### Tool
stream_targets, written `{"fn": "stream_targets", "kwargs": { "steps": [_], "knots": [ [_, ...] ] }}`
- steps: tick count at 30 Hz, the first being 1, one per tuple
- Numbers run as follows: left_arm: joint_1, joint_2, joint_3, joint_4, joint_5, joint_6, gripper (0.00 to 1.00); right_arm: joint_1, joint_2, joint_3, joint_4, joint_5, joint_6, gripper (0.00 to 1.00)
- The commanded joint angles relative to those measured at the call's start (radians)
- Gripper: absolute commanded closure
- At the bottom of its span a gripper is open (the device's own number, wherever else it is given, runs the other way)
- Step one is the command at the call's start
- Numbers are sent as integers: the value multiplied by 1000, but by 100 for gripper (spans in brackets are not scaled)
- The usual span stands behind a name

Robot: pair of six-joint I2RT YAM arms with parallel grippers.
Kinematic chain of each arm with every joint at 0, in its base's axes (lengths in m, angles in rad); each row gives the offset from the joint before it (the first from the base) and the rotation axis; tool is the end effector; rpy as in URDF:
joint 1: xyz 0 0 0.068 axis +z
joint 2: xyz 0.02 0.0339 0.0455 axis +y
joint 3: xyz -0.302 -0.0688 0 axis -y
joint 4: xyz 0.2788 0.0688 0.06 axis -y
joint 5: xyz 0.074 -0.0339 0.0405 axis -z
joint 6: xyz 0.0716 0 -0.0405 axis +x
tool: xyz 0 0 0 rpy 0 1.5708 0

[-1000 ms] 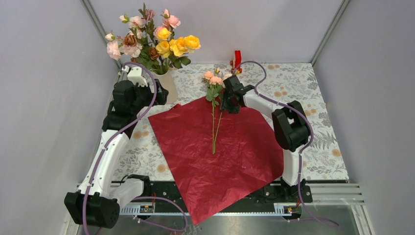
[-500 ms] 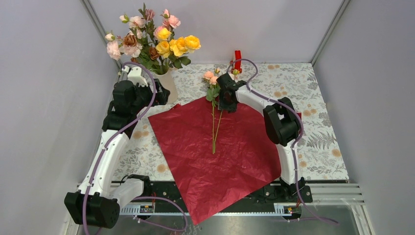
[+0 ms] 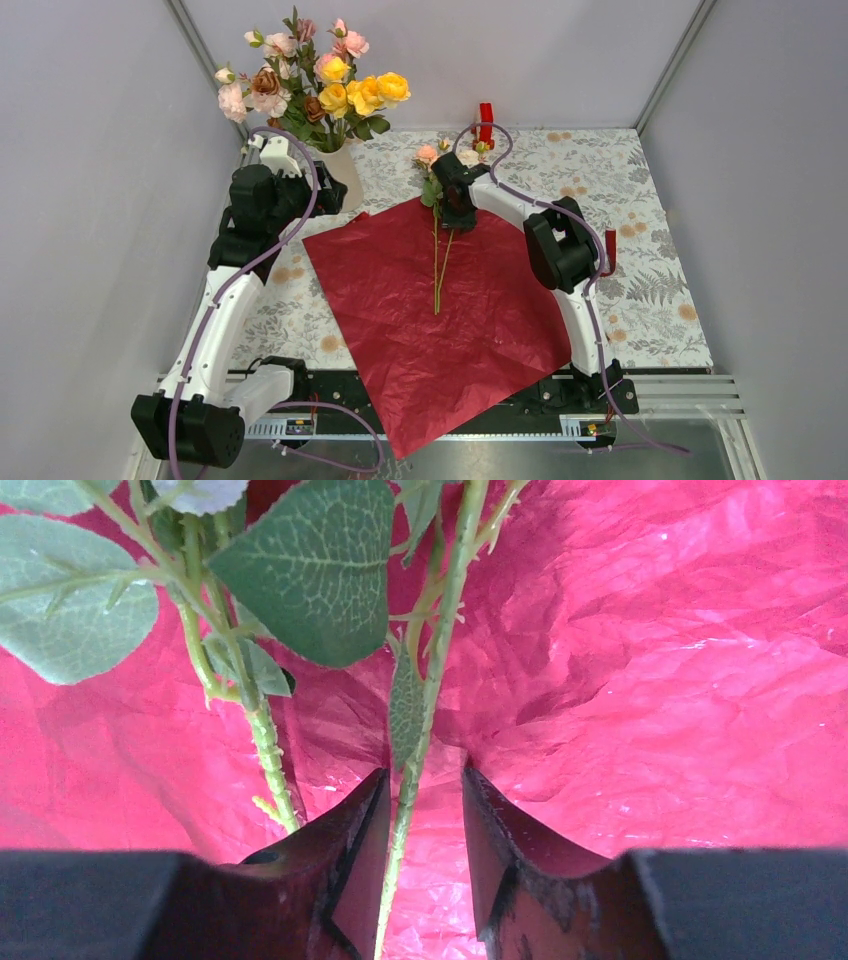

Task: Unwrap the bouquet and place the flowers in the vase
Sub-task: Pick up the fake flower from the wrapping paper.

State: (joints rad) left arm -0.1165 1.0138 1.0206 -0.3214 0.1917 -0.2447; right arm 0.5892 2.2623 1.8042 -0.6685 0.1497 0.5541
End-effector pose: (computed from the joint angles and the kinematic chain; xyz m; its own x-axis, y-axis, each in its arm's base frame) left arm 0.2725 -0.0456 0.3871 -0.3694 -0.1962 -0.9083 0.2108 0.9343 -0.2876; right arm 0.4644 0.2975 0.1459 -0.8995 0.0246 -0.4363 -0.0269 0.9934 0.1116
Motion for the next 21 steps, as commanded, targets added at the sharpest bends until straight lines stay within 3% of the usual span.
{"fn": "stream_targets", "kwargs": {
  "steps": [1,12,21],
  "knots": [
    [-2,-29,19,36,0,-4,12,7,18,49,-39,51,2,64],
    [-2,-35,16,36,-8,-1,12,8,4,47,-31,82,18,100],
    [-1,-35,15,35,-11,1,12,8,-126,-68,22,193,74,100]
  ]
}}
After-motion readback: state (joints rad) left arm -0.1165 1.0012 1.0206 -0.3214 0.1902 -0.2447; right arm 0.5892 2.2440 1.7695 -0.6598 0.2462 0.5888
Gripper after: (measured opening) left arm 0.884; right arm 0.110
